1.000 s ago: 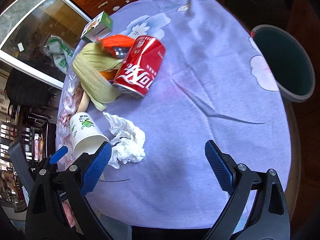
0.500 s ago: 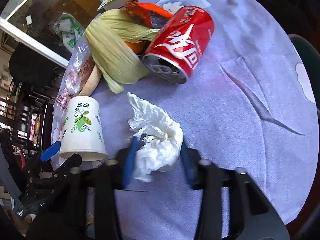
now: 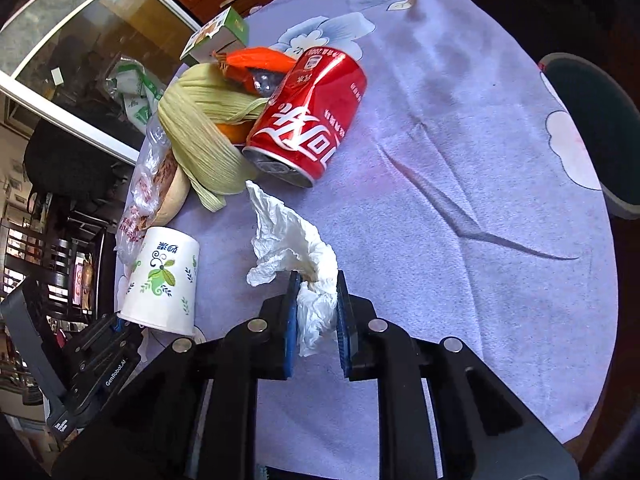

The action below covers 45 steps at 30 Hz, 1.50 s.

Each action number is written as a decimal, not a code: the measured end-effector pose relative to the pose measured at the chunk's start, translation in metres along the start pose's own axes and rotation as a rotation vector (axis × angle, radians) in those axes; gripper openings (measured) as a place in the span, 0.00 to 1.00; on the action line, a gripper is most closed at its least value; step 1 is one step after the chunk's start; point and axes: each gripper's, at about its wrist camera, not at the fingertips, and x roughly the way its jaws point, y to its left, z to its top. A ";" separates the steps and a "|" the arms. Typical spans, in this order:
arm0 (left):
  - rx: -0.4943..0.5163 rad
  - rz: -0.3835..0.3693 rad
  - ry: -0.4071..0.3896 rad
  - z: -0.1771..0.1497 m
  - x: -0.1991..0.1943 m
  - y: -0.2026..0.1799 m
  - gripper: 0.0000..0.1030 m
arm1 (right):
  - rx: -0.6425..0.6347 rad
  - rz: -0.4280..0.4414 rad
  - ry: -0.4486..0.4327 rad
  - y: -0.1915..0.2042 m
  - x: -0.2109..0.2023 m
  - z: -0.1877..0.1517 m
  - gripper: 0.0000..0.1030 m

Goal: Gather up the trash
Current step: 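Carry the tissue and paper cup over the bin and release both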

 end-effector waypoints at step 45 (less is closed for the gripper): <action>0.437 -0.285 -0.034 0.142 0.012 -0.278 0.04 | 0.420 -0.058 -0.338 -0.241 -0.145 0.063 0.16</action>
